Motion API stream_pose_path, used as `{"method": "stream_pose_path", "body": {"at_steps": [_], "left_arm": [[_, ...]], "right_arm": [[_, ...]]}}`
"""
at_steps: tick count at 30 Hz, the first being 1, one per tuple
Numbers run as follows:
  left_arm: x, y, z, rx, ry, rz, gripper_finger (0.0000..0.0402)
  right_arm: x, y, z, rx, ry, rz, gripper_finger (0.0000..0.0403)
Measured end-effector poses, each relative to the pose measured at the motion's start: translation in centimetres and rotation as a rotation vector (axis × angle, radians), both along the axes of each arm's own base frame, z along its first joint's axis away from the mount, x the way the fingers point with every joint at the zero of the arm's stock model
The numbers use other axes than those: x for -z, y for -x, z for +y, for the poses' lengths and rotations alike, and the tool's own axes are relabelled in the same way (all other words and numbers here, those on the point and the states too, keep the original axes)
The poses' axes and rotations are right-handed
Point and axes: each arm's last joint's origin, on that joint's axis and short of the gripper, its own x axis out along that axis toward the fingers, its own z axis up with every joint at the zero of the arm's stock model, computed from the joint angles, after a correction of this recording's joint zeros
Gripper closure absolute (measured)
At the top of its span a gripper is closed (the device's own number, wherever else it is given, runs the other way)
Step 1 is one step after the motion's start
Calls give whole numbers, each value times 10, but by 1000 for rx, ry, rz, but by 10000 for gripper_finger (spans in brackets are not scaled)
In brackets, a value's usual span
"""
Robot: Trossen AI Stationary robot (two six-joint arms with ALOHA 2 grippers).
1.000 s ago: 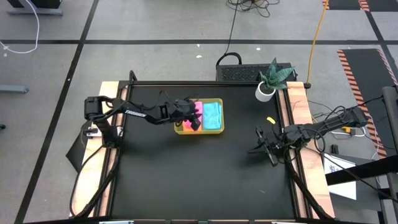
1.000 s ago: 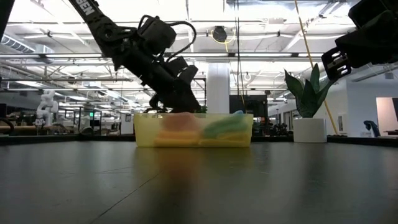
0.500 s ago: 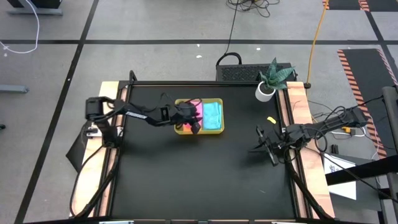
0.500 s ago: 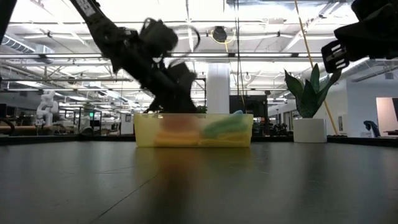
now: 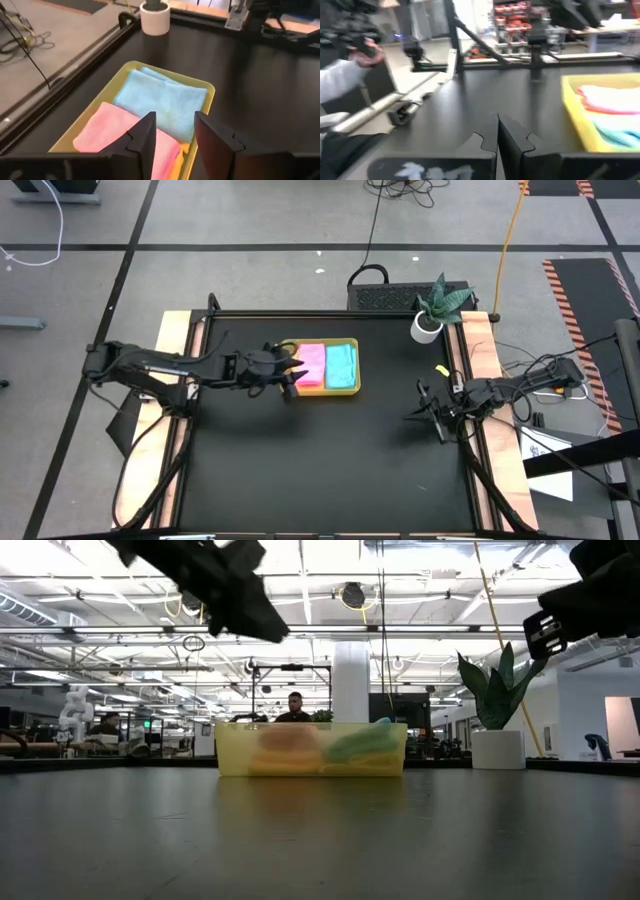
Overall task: Fold microfiber towels
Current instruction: Return to Home Position
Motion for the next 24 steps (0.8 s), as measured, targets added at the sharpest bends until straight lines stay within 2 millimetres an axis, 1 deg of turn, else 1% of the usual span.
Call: {"method": "stream_pose_path", "body": {"at_steps": [2, 3, 8, 13, 15, 19, 22, 24], "left_arm": [[-2, 6, -6, 4, -11, -13, 268], [0, 10, -9, 12, -11, -10, 268], [18, 29, -17, 23, -18, 3, 268], [35, 51, -22, 27, -6, -65, 268], [38, 59, -24, 37, -3, -115, 268], [45, 81, -26, 41, -23, -152, 268], [47, 98, -23, 40, -54, -157, 269], [47, 109, -19, 48, -66, -187, 276]], "right_arm": [[3, 2, -2, 41, 7, 31, 403], [5, 3, -2, 53, 11, 46, 403], [8, 5, -4, 73, 23, 79, 403], [12, 7, -4, 70, 37, 91, 403], [13, 8, -5, 72, 23, 48, 403], [3, 11, -6, 100, 0, -89, 403], [-2, 12, -8, 137, 31, -146, 403], [-4, 12, -8, 154, 59, -180, 403]]}}
